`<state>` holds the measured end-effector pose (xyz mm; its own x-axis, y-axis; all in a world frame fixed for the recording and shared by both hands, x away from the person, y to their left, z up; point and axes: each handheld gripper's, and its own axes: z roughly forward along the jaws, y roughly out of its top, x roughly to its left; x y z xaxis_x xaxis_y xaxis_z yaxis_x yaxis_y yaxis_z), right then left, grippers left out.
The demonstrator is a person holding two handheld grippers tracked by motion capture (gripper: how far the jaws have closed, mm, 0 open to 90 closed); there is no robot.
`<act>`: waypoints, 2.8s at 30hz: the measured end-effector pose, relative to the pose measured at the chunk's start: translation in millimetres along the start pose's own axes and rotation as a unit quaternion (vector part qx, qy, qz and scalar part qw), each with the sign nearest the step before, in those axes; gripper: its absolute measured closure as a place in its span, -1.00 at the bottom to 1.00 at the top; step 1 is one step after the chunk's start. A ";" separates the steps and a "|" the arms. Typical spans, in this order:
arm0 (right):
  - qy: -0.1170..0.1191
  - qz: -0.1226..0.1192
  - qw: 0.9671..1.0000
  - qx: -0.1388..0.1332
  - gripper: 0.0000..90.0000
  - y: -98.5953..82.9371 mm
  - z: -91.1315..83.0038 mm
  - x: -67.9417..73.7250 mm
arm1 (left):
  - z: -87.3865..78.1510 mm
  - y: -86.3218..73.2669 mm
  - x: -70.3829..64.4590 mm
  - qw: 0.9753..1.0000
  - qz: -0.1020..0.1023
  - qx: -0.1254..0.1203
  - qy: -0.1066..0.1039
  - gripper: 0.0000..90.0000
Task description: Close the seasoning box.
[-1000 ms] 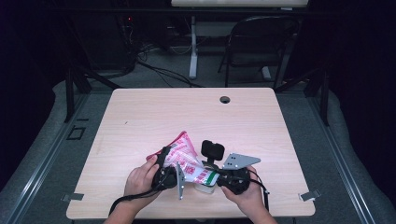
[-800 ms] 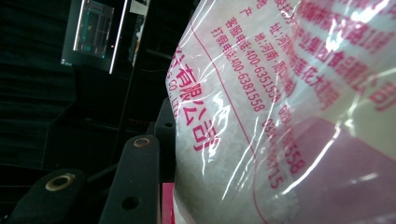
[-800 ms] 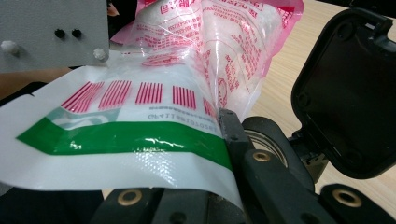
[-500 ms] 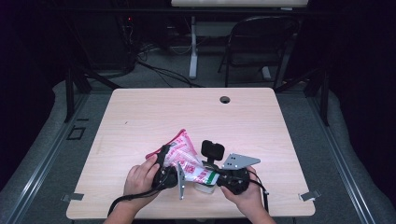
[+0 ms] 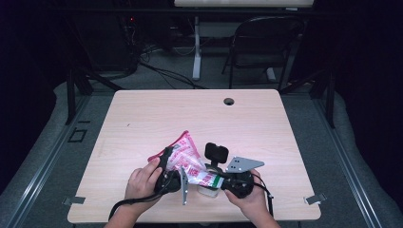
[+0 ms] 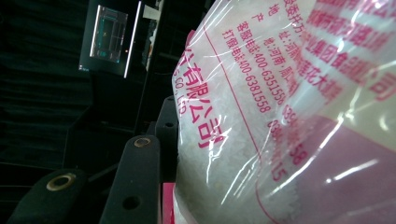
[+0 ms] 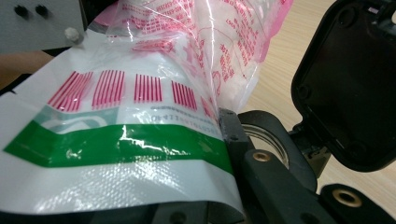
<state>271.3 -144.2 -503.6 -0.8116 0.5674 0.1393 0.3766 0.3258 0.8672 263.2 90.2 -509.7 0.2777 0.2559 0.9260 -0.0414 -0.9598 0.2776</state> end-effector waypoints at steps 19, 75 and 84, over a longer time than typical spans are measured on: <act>-0.006 0.006 1.000 0.009 1.00 -3.5 0.1 -3.9 | -2.0 4.0 -0.9 1.000 0.003 -0.007 0.006 0.42; -0.022 0.019 0.999 0.016 1.00 -11.6 7.3 -10.8 | -5.7 12.9 -4.7 0.999 0.025 -0.019 0.025 0.42; -0.021 0.020 0.999 0.019 1.00 -11.9 7.2 -11.2 | -7.3 16.0 -3.7 0.999 0.036 -0.019 0.030 0.42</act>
<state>279.1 -149.0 -518.9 -0.7765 0.6110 0.1536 0.4258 0.3293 0.8428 254.4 74.7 -506.8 0.2151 0.1940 0.9571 -0.0953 -0.9712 0.2182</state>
